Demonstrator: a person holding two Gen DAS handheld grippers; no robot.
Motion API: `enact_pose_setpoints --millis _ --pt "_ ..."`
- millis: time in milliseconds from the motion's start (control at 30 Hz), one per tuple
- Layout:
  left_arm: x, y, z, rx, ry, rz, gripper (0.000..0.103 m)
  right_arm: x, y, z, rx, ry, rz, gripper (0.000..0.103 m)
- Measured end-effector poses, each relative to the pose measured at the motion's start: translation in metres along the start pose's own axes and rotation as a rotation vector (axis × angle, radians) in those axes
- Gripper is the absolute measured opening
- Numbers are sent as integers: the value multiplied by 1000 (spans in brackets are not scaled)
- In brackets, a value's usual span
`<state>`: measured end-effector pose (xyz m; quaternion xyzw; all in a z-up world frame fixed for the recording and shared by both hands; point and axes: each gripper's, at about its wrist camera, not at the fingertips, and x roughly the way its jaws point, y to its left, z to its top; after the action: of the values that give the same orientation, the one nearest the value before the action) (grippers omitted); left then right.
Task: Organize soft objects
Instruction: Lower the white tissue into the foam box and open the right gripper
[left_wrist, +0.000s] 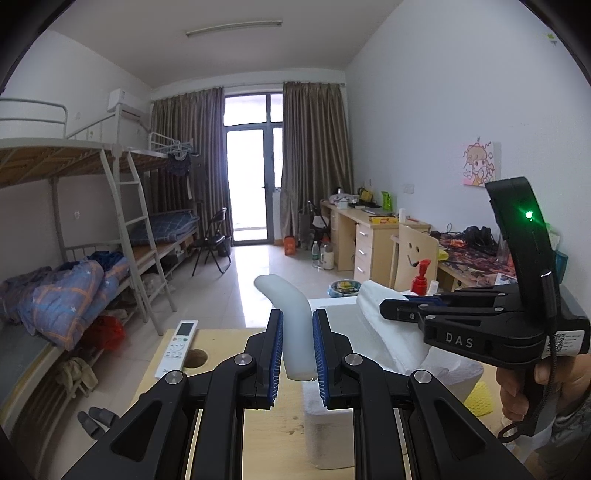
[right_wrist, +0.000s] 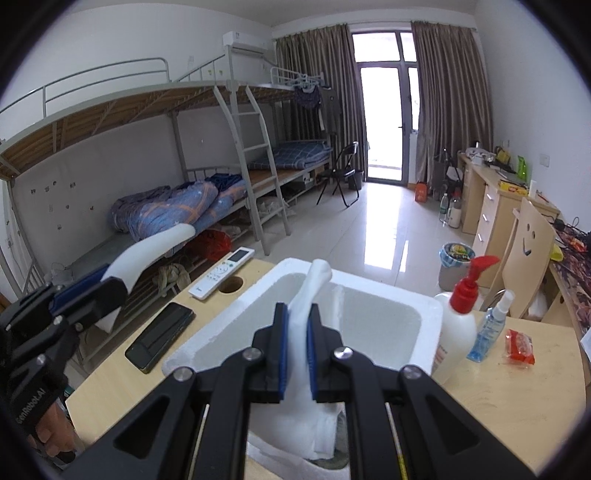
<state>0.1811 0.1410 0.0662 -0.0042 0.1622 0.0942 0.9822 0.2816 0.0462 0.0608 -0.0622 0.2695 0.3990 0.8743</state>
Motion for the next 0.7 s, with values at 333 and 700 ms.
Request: enact_pose_setpoints --millis 333,700 --pt "3 -3 1 5 12 10 17 13 0 -4 1 44 14 69" --pt "5 1 3 3 25 -1 17 2 0 -6 -18 38 -15 89"
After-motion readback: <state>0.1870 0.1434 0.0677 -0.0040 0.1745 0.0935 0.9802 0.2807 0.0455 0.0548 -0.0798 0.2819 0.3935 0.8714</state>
